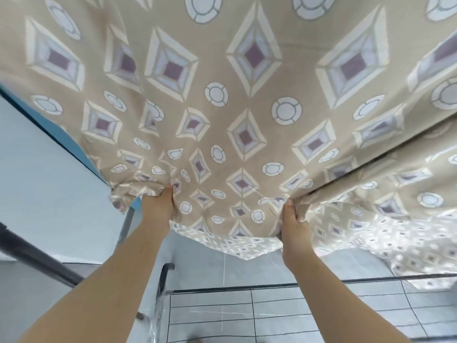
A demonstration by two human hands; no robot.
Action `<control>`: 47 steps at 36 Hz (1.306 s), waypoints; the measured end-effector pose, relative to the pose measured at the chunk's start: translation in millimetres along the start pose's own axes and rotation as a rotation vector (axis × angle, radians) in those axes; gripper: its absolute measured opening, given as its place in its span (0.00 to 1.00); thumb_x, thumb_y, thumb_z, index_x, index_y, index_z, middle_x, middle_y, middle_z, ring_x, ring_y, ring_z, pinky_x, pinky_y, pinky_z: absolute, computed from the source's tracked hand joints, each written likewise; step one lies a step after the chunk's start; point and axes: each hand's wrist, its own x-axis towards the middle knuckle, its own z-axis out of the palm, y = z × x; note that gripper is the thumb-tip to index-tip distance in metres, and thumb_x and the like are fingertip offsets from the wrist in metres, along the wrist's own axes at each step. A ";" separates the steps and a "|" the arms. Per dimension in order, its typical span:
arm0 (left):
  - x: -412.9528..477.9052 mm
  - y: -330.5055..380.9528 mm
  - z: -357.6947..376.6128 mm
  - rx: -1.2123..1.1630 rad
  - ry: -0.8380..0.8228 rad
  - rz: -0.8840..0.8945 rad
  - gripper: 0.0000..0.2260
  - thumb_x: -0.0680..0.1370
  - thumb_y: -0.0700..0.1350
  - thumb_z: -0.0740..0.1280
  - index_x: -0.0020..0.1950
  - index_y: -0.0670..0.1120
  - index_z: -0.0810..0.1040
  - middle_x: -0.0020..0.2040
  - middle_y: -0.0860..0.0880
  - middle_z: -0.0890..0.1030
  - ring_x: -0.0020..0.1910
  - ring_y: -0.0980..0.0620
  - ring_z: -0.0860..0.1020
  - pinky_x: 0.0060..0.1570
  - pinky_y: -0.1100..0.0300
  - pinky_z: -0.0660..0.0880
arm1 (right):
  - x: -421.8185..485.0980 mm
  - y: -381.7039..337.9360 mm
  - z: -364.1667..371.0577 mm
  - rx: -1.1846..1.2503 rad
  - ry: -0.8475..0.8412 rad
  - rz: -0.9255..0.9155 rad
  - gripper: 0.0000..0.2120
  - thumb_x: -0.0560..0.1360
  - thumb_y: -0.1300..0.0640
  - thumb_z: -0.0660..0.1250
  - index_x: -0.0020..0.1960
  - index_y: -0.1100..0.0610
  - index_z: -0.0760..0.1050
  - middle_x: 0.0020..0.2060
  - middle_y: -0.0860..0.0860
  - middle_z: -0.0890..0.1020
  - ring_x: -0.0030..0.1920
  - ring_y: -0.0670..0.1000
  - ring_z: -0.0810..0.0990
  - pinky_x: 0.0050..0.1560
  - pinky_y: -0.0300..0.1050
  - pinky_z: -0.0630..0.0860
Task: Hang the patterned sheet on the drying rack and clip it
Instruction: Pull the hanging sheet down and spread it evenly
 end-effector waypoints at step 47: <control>133.6 -167.1 50.6 0.171 0.051 0.009 0.12 0.77 0.41 0.65 0.57 0.35 0.76 0.55 0.35 0.79 0.57 0.37 0.76 0.54 0.48 0.72 | 156.8 140.3 37.8 -0.026 0.040 -0.017 0.14 0.78 0.44 0.58 0.46 0.54 0.74 0.39 0.50 0.75 0.36 0.47 0.73 0.22 0.32 0.70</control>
